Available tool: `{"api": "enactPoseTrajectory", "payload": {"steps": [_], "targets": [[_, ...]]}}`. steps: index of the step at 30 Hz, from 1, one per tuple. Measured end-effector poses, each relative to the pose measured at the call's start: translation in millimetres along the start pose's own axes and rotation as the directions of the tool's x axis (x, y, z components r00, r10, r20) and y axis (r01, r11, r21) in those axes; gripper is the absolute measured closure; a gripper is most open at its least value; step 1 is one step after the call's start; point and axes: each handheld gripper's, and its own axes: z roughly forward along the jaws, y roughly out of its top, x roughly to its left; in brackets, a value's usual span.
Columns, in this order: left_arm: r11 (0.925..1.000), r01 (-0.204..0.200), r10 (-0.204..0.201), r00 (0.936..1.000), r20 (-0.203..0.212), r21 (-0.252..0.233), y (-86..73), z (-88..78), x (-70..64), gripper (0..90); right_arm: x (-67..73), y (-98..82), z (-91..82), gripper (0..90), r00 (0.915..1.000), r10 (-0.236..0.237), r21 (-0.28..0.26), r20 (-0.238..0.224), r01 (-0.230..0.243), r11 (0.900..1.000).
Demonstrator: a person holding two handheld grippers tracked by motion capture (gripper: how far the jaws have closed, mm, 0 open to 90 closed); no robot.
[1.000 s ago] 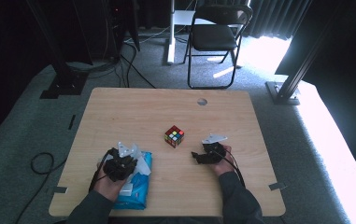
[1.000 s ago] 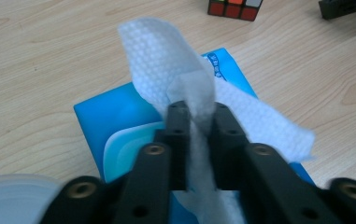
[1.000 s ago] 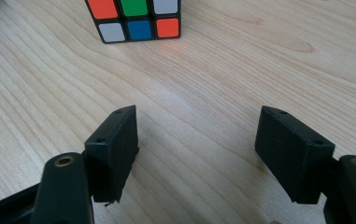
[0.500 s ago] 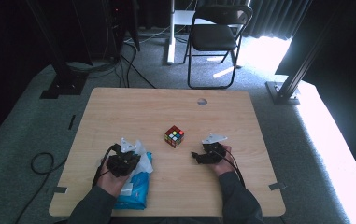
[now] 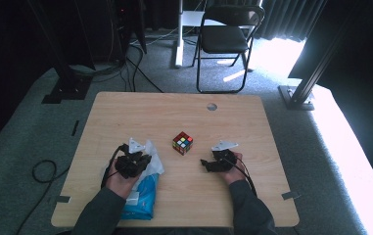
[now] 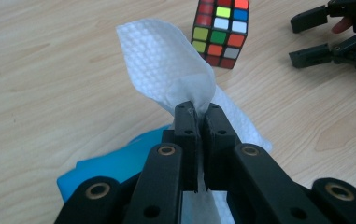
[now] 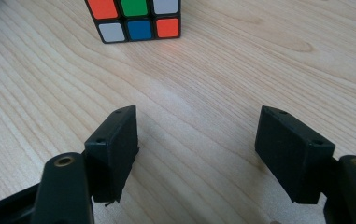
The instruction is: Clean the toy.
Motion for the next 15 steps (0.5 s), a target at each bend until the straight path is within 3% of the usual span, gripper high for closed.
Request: {"api": "enactPoseTrajectory", "payload": {"steps": [8,15], "targets": [[0.9996,0.016,-0.016,0.9997,0.016,-0.021,7.6,2.5,7.2,86.3,0.0,0.0,0.0,29.7,1.0000,0.000,0.000,0.000,0.000,1.000],[0.9989,0.008,-0.007,0.9993,0.036,-0.047,18.5,6.1,7.0,86.4,0.1,0.0,0.0,29.7,1.0000,0.001,0.000,0.000,-0.001,1.000]]}}
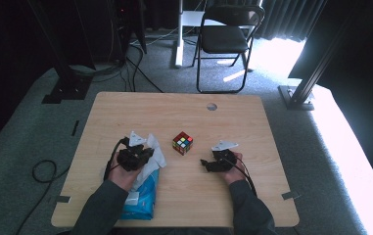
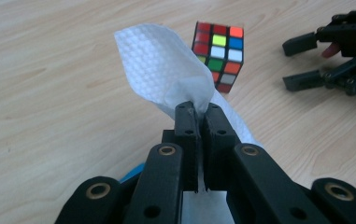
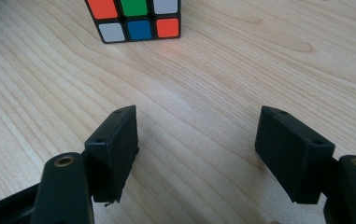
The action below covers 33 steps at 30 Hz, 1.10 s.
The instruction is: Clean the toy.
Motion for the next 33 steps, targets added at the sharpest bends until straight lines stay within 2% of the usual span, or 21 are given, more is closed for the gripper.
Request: {"api": "enactPoseTrajectory", "payload": {"steps": [10,22,28,33], "targets": [[0.9990,-0.018,0.019,0.9998,0.010,-0.042,22.3,2.4,-0.8,86.5,-0.1,-0.1,0.0,29.7,1.0000,-0.001,0.000,0.000,0.001,1.000],[0.9976,-0.011,0.012,0.9998,0.018,-0.068,28.5,11.3,7.6,86.3,0.0,0.0,0.0,29.7,1.0000,0.000,0.000,0.000,0.000,1.000],[0.9980,-0.007,0.009,0.9997,0.021,-0.063,26.6,14.8,10.0,86.2,0.1,0.0,0.0,29.7,1.0000,0.002,0.000,0.000,-0.002,1.000],[0.9967,0.000,0.003,0.9996,0.026,-0.081,35.1,14.2,12.4,86.2,0.1,0.0,0.0,29.7,1.0000,0.001,0.000,0.000,-0.001,1.000]]}}
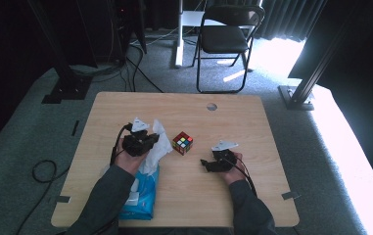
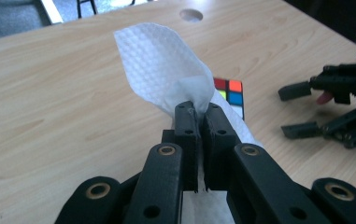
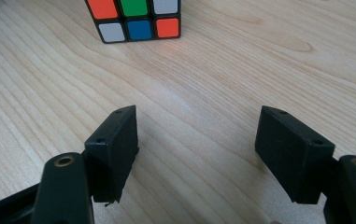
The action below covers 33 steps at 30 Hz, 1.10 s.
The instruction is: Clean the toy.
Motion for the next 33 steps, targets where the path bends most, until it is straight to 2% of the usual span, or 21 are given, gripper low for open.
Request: {"api": "enactPoseTrajectory", "payload": {"steps": [3,6,13,16,27,31,33], "targets": [[0.9999,-0.012,0.012,0.9999,-0.005,-0.008,4.0,-0.9,-0.3,85.8,0.0,0.0,0.0,29.7,1.0000,-0.001,0.000,0.000,0.001,1.000],[1.0000,-0.005,0.005,0.9999,-0.011,-0.006,3.5,-1.2,0.5,85.7,0.1,-0.1,-0.1,29.7,1.0000,0.000,0.000,0.000,0.000,1.000],[0.9998,-0.018,0.018,0.9995,-0.025,0.003,-11.0,-9.9,-9.1,84.4,0.1,-0.1,-0.1,29.7,1.0000,0.000,0.001,0.000,0.000,1.000],[0.9989,-0.032,0.034,0.9981,-0.052,0.035,-19.3,-12.1,-13.2,84.1,0.0,-0.1,-0.2,29.7,1.0000,-0.001,0.001,0.001,0.001,1.000],[0.9945,-0.001,0.009,0.9972,-0.074,0.105,-53.3,-23.3,-11.8,78.7,0.2,-0.1,-0.2,29.7,1.0000,0.000,0.001,0.001,0.000,1.000],[0.9916,0.025,-0.017,0.9977,-0.065,0.127,-62.6,-28.0,-14.2,72.2,0.2,-0.2,-0.2,29.7,1.0000,-0.001,0.001,0.002,0.001,1.000],[0.9887,0.025,-0.014,0.9971,-0.074,0.148,-66.0,-29.2,-16.7,67.9,0.2,-0.2,-0.2,29.7,1.0000,-0.001,0.001,0.002,0.001,1.000]]}}
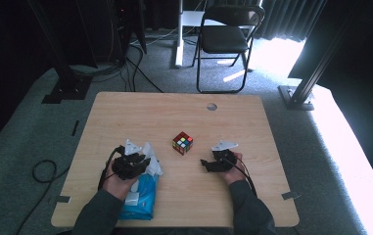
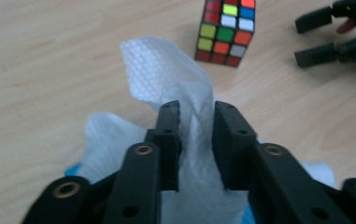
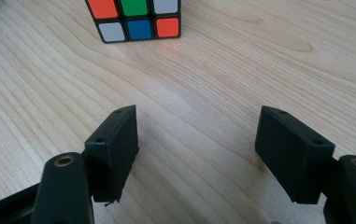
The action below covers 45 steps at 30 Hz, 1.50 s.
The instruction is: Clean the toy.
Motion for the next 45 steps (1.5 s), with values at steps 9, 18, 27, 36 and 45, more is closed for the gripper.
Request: {"api": "enactPoseTrajectory", "payload": {"steps": [9,18,27,36,45], "targets": [[0.9980,0.036,-0.034,0.9986,-0.040,0.051,-12.3,5.5,2.3,53.6,0.0,0.0,0.0,29.7,1.0000,0.000,0.000,0.000,0.000,1.000],[0.9951,0.069,-0.067,0.9973,-0.029,0.071,-15.1,8.8,7.2,48.2,0.0,-0.1,0.0,29.7,1.0000,-0.001,0.000,0.000,0.001,1.000],[0.9906,0.101,-0.096,0.9937,-0.058,0.092,-11.0,8.6,9.6,63.6,0.0,-0.1,0.0,29.7,1.0000,-0.001,0.000,0.000,0.001,1.000],[0.9911,0.115,-0.111,0.9914,-0.069,0.067,-11.6,6.8,8.5,78.4,0.0,-0.1,0.0,29.7,1.0000,-0.001,0.000,0.000,0.001,1.000],[0.9941,0.104,-0.106,0.9931,-0.050,-0.028,-5.3,-6.4,4.7,82.8,0.0,-0.1,0.0,29.7,1.0000,0.000,0.000,0.000,0.000,1.000]]}}
